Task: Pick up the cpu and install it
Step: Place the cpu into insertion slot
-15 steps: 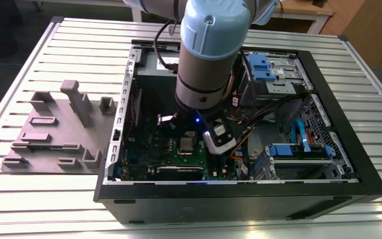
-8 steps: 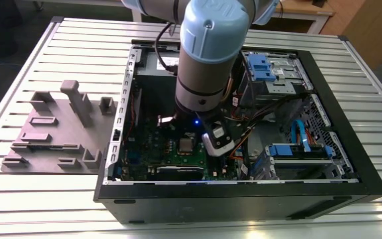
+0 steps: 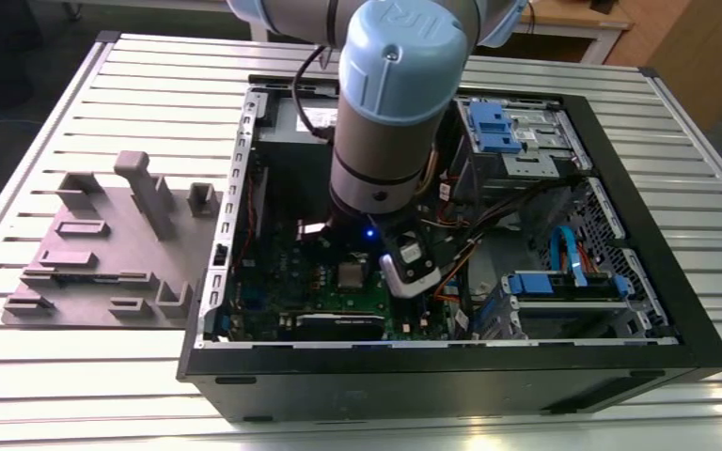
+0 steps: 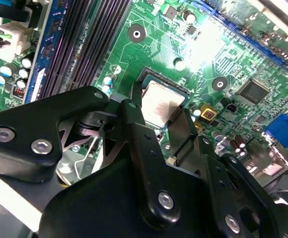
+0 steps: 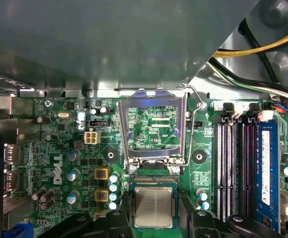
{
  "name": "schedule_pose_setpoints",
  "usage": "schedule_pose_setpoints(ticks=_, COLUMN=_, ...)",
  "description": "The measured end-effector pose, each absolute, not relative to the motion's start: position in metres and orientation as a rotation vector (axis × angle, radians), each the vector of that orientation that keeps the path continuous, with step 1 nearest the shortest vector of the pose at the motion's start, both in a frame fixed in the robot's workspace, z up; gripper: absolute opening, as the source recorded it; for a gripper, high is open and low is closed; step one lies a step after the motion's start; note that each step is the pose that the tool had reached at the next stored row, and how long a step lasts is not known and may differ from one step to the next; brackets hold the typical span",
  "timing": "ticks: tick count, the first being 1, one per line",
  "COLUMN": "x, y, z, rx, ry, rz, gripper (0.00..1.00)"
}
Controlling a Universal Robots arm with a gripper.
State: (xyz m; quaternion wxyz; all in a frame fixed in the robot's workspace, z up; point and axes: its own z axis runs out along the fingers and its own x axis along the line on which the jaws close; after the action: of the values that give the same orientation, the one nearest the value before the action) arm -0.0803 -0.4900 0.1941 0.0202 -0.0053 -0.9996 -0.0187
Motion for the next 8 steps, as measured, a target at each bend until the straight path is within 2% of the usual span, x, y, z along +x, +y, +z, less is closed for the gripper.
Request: schedule_pose_setpoints(ticks=8, x=-0.0804, y=-0.4898, z=0.1922, rx=-0.017, ry=-3.101, rz=-0.058, gripper=0.45)
